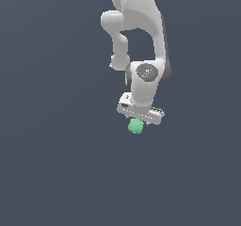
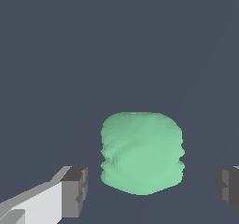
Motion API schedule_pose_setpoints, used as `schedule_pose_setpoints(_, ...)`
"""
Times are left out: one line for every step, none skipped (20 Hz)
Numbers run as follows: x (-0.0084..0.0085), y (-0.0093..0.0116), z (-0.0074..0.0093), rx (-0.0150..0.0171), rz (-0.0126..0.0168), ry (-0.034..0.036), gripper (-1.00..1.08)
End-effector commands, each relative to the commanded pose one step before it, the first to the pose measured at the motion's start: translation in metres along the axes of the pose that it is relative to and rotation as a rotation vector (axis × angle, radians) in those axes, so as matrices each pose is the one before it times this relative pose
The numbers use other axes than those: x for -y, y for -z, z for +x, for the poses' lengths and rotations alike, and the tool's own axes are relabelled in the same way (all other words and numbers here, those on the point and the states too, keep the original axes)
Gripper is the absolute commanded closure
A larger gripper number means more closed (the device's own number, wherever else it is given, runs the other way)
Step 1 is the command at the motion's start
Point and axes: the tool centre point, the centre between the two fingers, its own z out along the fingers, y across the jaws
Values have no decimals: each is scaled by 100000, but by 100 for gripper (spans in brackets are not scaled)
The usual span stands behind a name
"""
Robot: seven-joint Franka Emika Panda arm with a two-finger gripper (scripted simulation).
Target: Pick up the object and move it to a goal position.
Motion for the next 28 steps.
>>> schedule_pose_setpoints(-8,-135,7,-17,2,-32,-92)
schedule_pose_setpoints(6,-193,-9,0,0,0,-92)
schedule_pose_setpoints(-17,-264,1,-10,-2,-48,-92)
schedule_pose_setpoints(9,-344,-17,0,0,0,-92)
schedule_pose_setpoints(-25,-412,-3,-14,-3,-68,-92)
schedule_pose_setpoints(12,-491,-27,0,0,0,-92)
schedule_pose_setpoints(-22,-555,-13,-14,-4,-67,-92)
schedule_pose_setpoints(-11,-588,-20,-10,-3,-48,-92)
schedule_pose_setpoints(-11,-517,-13,-10,-2,-48,-92)
schedule_pose_setpoints(15,-445,-18,0,0,0,-92)
schedule_pose_setpoints(-19,-362,12,-14,-2,-68,-92)
schedule_pose_setpoints(19,-291,4,0,0,0,-92)
schedule_pose_setpoints(21,-213,16,0,0,0,-92)
schedule_pose_setpoints(-4,-131,38,-9,3,-48,-92)
schedule_pose_setpoints(18,-69,25,0,0,0,-92)
schedule_pose_setpoints(8,-19,12,0,0,0,-92)
schedule_pose_setpoints(0,0,0,0,0,0,108)
schedule_pose_setpoints(0,0,0,0,0,0,108)
schedule_pose_setpoints(0,0,0,0,0,0,108)
schedule_pose_setpoints(0,0,0,0,0,0,108)
schedule_pose_setpoints(0,0,0,0,0,0,108)
schedule_pose_setpoints(0,0,0,0,0,0,108)
schedule_pose_setpoints(0,0,0,0,0,0,108)
schedule_pose_setpoints(0,0,0,0,0,0,108)
schedule_pose_setpoints(0,0,0,0,0,0,108)
schedule_pose_setpoints(0,0,0,0,0,0,108)
schedule_pose_setpoints(68,103,13,-112,99,63,108)
schedule_pose_setpoints(5,23,-11,0,0,0,108)
